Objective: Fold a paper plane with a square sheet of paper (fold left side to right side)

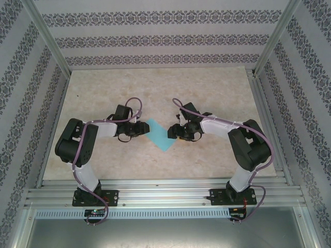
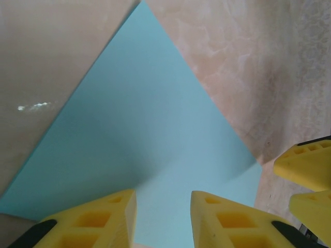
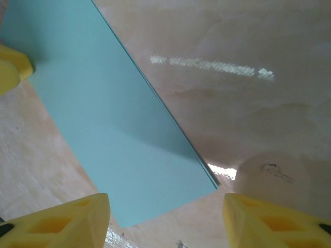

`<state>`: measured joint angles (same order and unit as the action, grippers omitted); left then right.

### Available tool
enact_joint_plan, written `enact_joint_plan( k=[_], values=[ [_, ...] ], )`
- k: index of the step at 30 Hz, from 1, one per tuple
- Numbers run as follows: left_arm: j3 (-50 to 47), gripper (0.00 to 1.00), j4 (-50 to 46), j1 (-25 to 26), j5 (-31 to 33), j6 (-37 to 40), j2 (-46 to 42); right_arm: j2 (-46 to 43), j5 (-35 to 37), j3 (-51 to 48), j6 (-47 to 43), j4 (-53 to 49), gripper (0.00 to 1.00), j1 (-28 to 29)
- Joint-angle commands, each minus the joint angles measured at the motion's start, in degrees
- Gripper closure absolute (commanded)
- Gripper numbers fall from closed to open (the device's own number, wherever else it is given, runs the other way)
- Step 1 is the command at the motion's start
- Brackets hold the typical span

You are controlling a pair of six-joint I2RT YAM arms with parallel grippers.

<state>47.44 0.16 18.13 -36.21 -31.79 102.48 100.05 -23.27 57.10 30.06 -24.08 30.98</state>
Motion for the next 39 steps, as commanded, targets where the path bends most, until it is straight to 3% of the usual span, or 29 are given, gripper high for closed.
enact_joint_plan(
  k=[1, 26, 39],
  values=[
    [-0.2, 0.66, -1.0, 0.2, 1.3, 2.3, 0.3, 1.4, -0.5, 1.7, 0.0, -0.9, 0.40, 0.1],
    [-0.9, 0.67, -0.3, 0.2, 1.2, 2.5, 1.0, 4.7, -4.9, 4.2, 1.8, 1.1, 0.40, 1.5],
    [-0.7, 0.66, -0.4, 0.2, 1.3, 2.7, 1.1, 2.0, -1.8, 7.4, -0.9, -5.1, 0.40, 1.9]
  ],
)
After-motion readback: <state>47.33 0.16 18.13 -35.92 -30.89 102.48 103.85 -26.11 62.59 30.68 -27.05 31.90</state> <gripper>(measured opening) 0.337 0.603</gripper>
